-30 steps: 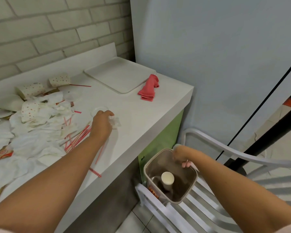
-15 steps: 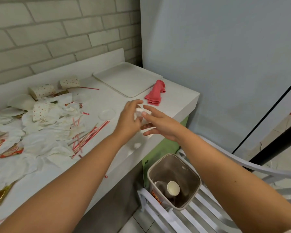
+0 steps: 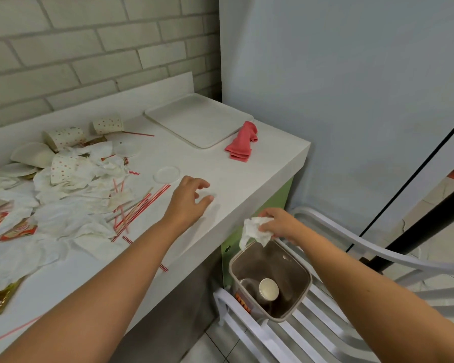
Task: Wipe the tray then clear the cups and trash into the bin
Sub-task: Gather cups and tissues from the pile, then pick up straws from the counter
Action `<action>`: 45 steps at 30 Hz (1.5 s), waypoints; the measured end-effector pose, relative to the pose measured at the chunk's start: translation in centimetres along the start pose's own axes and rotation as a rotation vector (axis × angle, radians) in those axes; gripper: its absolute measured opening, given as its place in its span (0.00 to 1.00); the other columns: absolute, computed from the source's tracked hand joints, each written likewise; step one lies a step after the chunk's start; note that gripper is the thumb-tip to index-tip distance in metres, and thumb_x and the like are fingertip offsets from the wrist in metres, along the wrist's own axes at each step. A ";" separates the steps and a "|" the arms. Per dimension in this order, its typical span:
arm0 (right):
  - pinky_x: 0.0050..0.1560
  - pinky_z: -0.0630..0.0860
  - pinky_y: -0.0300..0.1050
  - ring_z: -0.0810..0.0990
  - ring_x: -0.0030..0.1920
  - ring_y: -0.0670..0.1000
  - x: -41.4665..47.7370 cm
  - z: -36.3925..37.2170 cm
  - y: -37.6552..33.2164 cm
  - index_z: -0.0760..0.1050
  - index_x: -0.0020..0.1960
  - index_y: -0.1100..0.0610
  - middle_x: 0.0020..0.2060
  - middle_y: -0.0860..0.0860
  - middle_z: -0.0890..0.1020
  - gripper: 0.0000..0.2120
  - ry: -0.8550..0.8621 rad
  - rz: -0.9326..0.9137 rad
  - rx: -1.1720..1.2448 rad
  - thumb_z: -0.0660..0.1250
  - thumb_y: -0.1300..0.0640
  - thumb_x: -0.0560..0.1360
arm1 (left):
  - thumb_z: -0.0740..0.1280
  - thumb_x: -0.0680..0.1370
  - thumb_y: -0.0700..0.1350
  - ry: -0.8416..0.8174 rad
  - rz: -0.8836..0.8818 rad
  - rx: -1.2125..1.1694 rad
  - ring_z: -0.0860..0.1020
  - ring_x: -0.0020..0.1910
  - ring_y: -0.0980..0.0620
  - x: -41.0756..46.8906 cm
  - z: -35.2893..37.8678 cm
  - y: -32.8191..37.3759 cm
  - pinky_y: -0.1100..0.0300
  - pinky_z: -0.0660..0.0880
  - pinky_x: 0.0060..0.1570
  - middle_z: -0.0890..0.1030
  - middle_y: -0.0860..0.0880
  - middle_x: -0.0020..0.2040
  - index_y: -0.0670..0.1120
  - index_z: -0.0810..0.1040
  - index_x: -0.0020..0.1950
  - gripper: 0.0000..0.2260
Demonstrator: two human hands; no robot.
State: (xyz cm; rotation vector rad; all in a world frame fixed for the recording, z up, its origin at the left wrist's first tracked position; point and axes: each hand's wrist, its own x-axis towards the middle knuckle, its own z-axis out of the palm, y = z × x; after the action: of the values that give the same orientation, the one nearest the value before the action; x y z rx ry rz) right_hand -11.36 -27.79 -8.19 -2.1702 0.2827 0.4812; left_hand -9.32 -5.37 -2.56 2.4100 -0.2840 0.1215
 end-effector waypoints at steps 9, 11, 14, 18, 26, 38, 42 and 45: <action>0.65 0.71 0.49 0.71 0.66 0.58 0.4 2.9 1.7 0.64 0.72 0.57 0.69 0.59 0.68 0.24 -0.159 0.139 -0.594 0.61 0.59 0.76 | 0.65 0.77 0.38 0.142 -0.157 0.075 0.74 0.45 0.51 0.2 -2.8 -4.4 0.64 0.67 0.47 0.76 0.42 0.56 0.40 0.79 0.55 0.09; 0.63 0.72 0.48 0.73 0.64 0.58 0.0 2.7 -0.2 0.68 0.69 0.61 0.66 0.60 0.72 0.20 -0.198 0.113 -0.700 0.59 0.60 0.78 | 0.65 0.76 0.37 0.185 -0.212 0.086 0.76 0.47 0.47 0.4 -3.8 -5.5 0.63 0.68 0.49 0.77 0.41 0.55 0.39 0.79 0.53 0.08; 0.37 0.74 0.42 0.80 0.39 0.55 -0.4 2.2 -4.0 0.73 0.62 0.65 0.50 0.61 0.82 0.15 -0.211 0.057 -0.784 0.57 0.63 0.79 | 0.64 0.76 0.36 0.242 -0.277 0.090 0.78 0.50 0.44 0.6 -5.4 -6.8 0.61 0.70 0.50 0.80 0.41 0.53 0.38 0.80 0.52 0.07; 0.31 0.70 0.37 0.73 0.30 0.49 -0.8 1.6 -9.6 0.78 0.56 0.61 0.40 0.54 0.79 0.11 -0.206 -0.122 -0.828 0.62 0.66 0.75 | 0.63 0.76 0.36 0.259 -0.380 0.121 0.79 0.50 0.45 0.4 -7.2 -8.2 0.62 0.70 0.48 0.83 0.42 0.50 0.38 0.82 0.50 0.09; 0.50 0.71 0.41 0.75 0.49 0.51 -0.6 5.5 -15.8 0.78 0.58 0.56 0.52 0.51 0.77 0.12 -0.105 -0.538 -0.705 0.63 0.60 0.77 | 0.65 0.76 0.40 0.128 -0.468 0.256 0.80 0.47 0.42 -0.3 -8.0 -9.1 0.53 0.77 0.49 0.83 0.41 0.45 0.38 0.83 0.45 0.08; 0.53 0.69 0.48 0.67 0.61 0.58 4.9 12.6 -18.6 0.66 0.71 0.54 0.65 0.53 0.69 0.25 -0.052 -0.700 -0.990 0.55 0.69 0.77 | 0.62 0.77 0.41 0.027 -0.441 0.468 0.79 0.52 0.46 -0.5 -6.9 -10.0 0.55 0.76 0.51 0.82 0.45 0.50 0.43 0.82 0.51 0.10; 0.51 0.66 0.46 0.69 0.60 0.57 5.9 13.1 -18.3 0.70 0.68 0.55 0.61 0.54 0.72 0.19 0.031 -0.721 -1.010 0.54 0.65 0.79 | 0.63 0.77 0.39 0.066 -0.379 0.424 0.78 0.53 0.46 -0.6 -6.6 -10.8 0.53 0.75 0.53 0.80 0.46 0.51 0.44 0.82 0.51 0.09; 0.52 0.67 0.47 0.71 0.59 0.56 6.3 13.0 -18.3 0.74 0.63 0.58 0.59 0.55 0.73 0.15 0.088 -0.715 -1.017 0.55 0.64 0.79 | 0.62 0.78 0.40 0.063 -0.357 0.410 0.78 0.53 0.45 -0.5 -6.4 -11.2 0.53 0.75 0.53 0.81 0.46 0.51 0.45 0.81 0.51 0.08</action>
State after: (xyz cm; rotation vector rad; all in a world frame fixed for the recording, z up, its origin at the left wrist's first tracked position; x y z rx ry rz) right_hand -2.13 -6.60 -4.93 -3.0232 -0.8612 0.0927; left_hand -7.19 7.14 -4.93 2.8119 0.2250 0.1002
